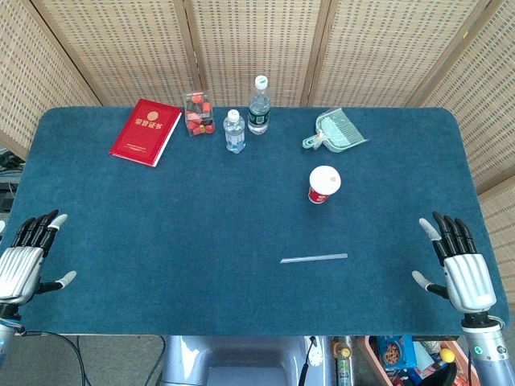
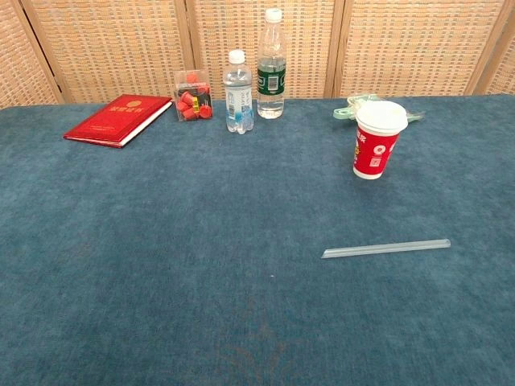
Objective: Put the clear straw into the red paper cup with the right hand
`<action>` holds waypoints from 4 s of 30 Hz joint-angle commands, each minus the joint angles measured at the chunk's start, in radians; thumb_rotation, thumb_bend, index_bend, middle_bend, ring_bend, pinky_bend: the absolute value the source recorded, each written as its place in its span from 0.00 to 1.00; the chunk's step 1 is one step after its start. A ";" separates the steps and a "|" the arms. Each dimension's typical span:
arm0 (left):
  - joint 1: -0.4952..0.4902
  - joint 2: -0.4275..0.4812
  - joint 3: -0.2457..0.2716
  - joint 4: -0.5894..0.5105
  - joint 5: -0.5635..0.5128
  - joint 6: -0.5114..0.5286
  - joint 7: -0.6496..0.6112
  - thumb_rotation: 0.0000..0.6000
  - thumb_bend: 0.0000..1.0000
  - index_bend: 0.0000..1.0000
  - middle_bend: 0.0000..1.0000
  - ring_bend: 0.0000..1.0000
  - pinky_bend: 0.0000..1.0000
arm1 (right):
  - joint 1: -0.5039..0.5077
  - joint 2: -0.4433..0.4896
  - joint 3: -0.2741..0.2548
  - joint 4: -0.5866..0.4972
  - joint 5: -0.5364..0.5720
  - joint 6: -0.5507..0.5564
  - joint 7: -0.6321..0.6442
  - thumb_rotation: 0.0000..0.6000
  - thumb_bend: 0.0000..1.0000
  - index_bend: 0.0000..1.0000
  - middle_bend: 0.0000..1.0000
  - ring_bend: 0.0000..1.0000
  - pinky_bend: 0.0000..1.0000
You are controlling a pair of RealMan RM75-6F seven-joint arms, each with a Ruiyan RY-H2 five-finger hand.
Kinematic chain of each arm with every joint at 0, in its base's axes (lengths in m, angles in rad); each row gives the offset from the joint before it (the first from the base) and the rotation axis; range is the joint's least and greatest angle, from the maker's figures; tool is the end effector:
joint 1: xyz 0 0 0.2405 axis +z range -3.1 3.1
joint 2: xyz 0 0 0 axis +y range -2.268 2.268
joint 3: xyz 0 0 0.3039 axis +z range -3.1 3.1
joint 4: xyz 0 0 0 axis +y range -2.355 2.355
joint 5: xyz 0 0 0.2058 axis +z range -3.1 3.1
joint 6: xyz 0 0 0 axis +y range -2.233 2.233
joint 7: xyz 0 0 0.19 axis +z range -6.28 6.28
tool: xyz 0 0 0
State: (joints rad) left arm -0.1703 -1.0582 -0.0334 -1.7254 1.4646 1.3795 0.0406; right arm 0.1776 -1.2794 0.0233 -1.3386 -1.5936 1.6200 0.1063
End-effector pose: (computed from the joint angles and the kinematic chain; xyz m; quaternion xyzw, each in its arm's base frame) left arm -0.3270 0.2525 0.1754 -0.6252 -0.4071 -0.3749 0.5504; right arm -0.3439 -0.2590 0.1598 0.6159 -0.3065 0.4623 0.5595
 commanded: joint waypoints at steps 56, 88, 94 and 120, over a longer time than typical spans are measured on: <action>-0.032 -0.022 -0.018 0.009 -0.098 -0.079 0.049 1.00 0.20 0.00 0.00 0.00 0.00 | 0.383 -0.276 0.037 0.186 0.153 -0.714 -0.015 1.00 0.38 0.52 0.00 0.00 0.00; -0.030 -0.017 -0.018 0.007 -0.101 -0.076 0.038 1.00 0.20 0.00 0.00 0.00 0.00 | 0.388 -0.310 0.014 0.226 0.160 -0.704 -0.044 1.00 0.48 0.70 0.03 0.00 0.00; -0.029 -0.016 -0.015 0.006 -0.094 -0.073 0.036 1.00 0.20 0.00 0.00 0.00 0.00 | 0.373 -0.270 0.010 0.185 0.130 -0.649 -0.025 1.00 0.48 0.70 0.04 0.00 0.00; -0.023 -0.014 -0.027 -0.007 -0.113 -0.054 0.052 1.00 0.20 0.00 0.00 0.00 0.00 | 0.442 0.113 0.192 -0.036 0.009 -0.368 -0.833 1.00 0.51 0.70 0.10 0.00 0.00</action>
State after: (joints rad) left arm -0.1928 -1.0722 -0.0608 -1.7327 1.3517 1.3253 0.0923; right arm 0.5875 -1.1955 0.1918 -1.3569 -1.5649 1.2602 -0.6652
